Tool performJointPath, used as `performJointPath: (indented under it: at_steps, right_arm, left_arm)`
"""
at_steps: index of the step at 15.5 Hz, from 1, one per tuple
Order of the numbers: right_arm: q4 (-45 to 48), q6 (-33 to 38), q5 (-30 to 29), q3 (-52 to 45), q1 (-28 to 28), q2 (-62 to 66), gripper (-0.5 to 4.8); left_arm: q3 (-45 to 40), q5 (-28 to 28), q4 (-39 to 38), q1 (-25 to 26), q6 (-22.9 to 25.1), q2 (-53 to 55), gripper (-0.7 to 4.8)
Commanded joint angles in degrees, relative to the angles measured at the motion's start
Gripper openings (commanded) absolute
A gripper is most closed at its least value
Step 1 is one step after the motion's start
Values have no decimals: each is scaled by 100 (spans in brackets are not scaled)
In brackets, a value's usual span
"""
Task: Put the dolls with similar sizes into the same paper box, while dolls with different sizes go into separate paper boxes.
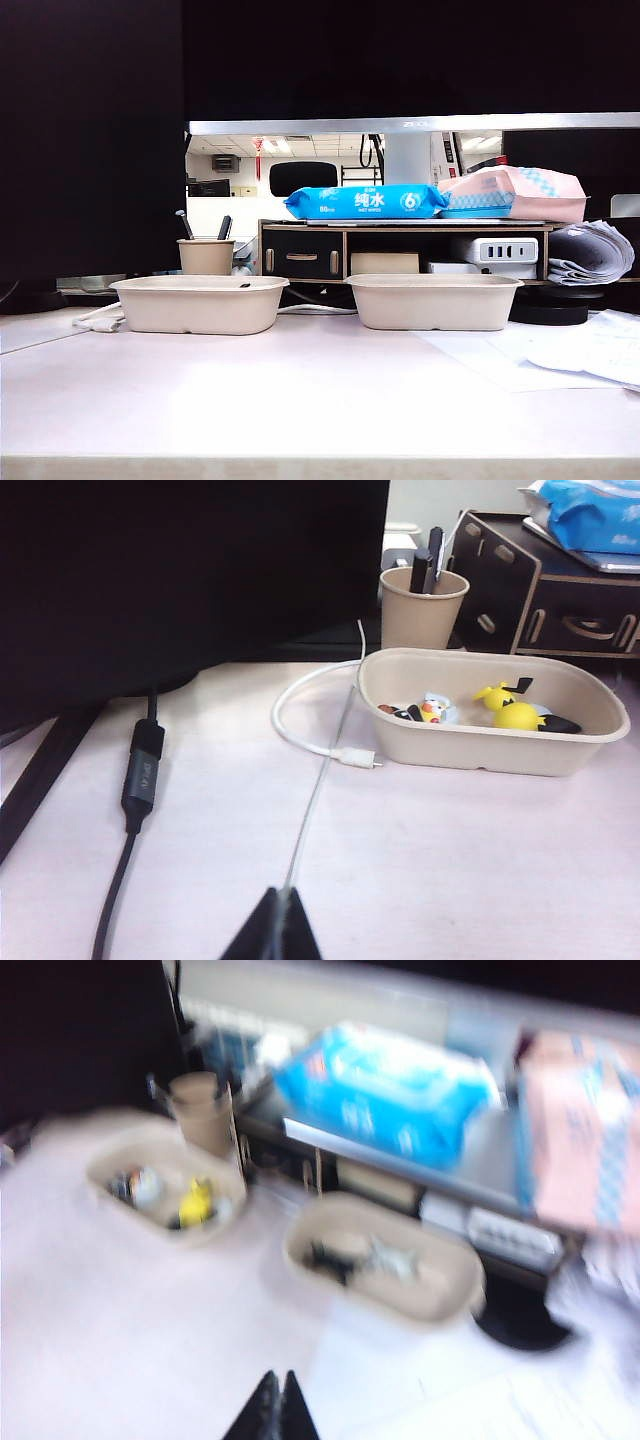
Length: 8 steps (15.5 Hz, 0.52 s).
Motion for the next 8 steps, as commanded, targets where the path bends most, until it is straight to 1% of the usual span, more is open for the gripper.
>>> performJointPath:
  at_steps: [1, 8]
  right_arm:
    - [-527, 20, 9, 26, 4, -667, -5]
    - [-579, 7, 4, 26, 4, -2079, -5]
  left_arm:
    - [4, 15, 52, 7, 4, 0, -5]
    - [4, 15, 52, 7, 4, 0, -5]
